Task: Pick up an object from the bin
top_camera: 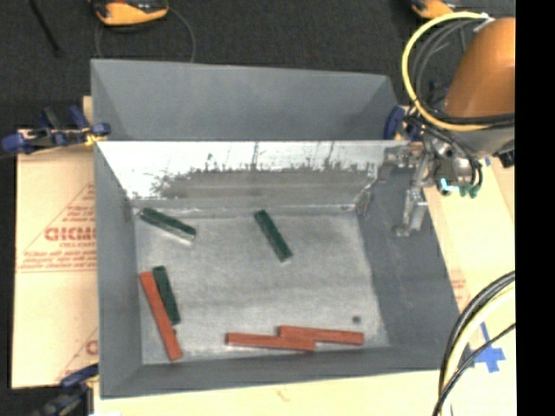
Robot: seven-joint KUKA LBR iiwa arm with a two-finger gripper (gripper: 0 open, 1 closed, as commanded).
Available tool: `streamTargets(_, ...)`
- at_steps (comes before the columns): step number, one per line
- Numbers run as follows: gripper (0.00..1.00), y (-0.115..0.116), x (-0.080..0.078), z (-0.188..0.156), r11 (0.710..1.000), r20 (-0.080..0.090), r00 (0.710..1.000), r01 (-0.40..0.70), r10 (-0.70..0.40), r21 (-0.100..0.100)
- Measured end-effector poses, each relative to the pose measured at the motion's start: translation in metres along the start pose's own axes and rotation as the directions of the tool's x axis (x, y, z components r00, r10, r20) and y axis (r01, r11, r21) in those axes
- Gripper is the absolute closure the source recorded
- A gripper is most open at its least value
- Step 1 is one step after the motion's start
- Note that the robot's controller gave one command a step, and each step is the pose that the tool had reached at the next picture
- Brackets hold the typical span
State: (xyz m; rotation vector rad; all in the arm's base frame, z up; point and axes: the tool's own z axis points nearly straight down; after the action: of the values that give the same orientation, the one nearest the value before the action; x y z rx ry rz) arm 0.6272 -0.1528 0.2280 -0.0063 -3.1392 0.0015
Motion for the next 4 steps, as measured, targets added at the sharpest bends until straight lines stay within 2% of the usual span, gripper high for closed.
streamTargets(1, 0.0, 0.084, -0.005, 0.119, 0.997, 0.0, 0.997, 0.081, -0.081, -0.003)
streamTargets(2, 0.0, 0.16, -0.013, 0.155, 1.0, 0.003, 1.0, -0.018, 0.018, -0.005)
streamTargets(3, 1.0, 0.152, -0.006, 0.158, 1.0, -0.027, 0.999, -0.02, 0.02, 0.004)
streamTargets(4, 0.0, 0.154, -0.014, 0.153, 1.0, 0.005, 1.0, -0.02, 0.02, 0.0)
